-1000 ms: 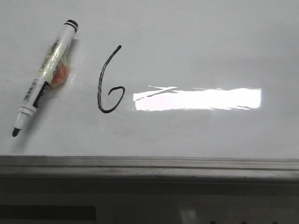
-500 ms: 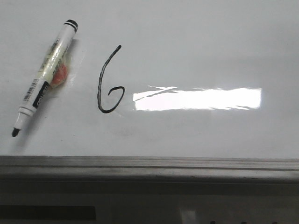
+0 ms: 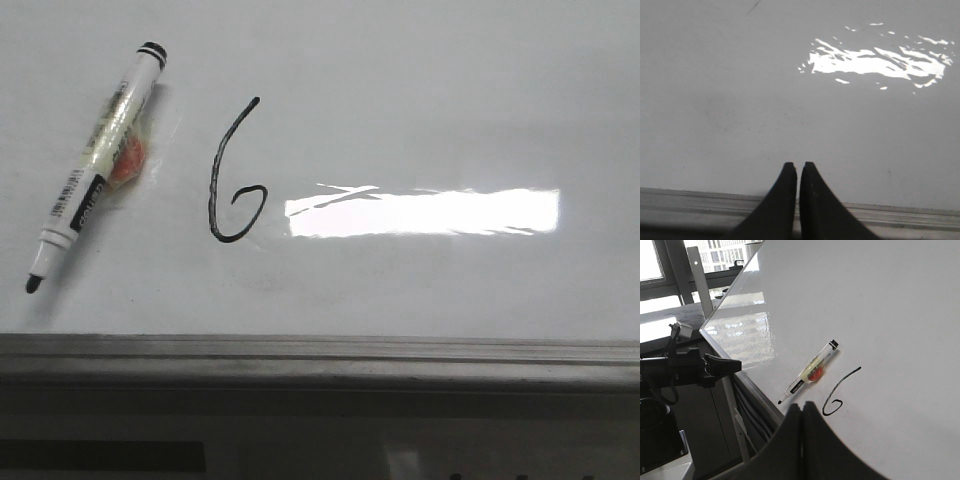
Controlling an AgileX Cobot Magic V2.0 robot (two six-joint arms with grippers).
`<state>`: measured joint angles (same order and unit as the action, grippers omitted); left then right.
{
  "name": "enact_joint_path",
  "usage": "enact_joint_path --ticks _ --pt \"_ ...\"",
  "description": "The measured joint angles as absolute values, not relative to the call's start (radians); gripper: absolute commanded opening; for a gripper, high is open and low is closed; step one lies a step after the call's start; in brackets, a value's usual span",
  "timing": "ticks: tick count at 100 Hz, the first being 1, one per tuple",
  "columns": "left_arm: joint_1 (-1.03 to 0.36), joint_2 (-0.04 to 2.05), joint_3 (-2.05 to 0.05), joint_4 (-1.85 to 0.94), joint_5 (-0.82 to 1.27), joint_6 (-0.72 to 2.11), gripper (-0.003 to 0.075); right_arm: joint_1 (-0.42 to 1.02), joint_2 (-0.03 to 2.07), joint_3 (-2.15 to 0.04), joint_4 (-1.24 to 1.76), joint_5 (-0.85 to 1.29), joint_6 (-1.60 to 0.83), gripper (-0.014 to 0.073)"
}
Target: Write number 6 on whiteboard
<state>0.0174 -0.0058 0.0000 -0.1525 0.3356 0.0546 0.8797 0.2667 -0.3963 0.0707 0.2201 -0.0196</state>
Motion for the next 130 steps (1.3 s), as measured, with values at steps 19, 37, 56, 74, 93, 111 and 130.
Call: enact_joint_path --ticks 19,37,56,74,93,111,130 --pt "0.018 -0.006 0.0 -0.137 0.333 0.055 -0.002 0.88 0.267 -0.396 0.071 0.22 -0.02 -0.0064" --pt "0.018 -0.006 0.0 -0.135 0.333 0.055 -0.002 0.88 0.267 -0.396 0.071 0.22 -0.02 -0.0064" --pt "0.018 -0.006 0.0 -0.135 0.332 0.055 -0.002 0.88 0.267 -0.392 0.071 0.218 -0.02 -0.0064" --pt "0.018 -0.006 0.0 -0.135 0.332 0.055 -0.002 0.84 0.267 -0.339 0.071 0.212 -0.02 -0.0064" --pt "0.018 -0.006 0.0 -0.135 0.332 0.055 -0.002 0.653 0.267 -0.248 0.037 0.212 -0.02 -0.0064" --pt "0.018 -0.006 0.0 -0.135 0.332 0.055 -0.002 0.37 0.267 -0.156 -0.018 0.182 -0.02 -0.0064" --pt "0.018 -0.006 0.0 -0.135 0.332 0.055 -0.002 0.079 0.26 -0.053 -0.025 0.105 -0.02 -0.0064"
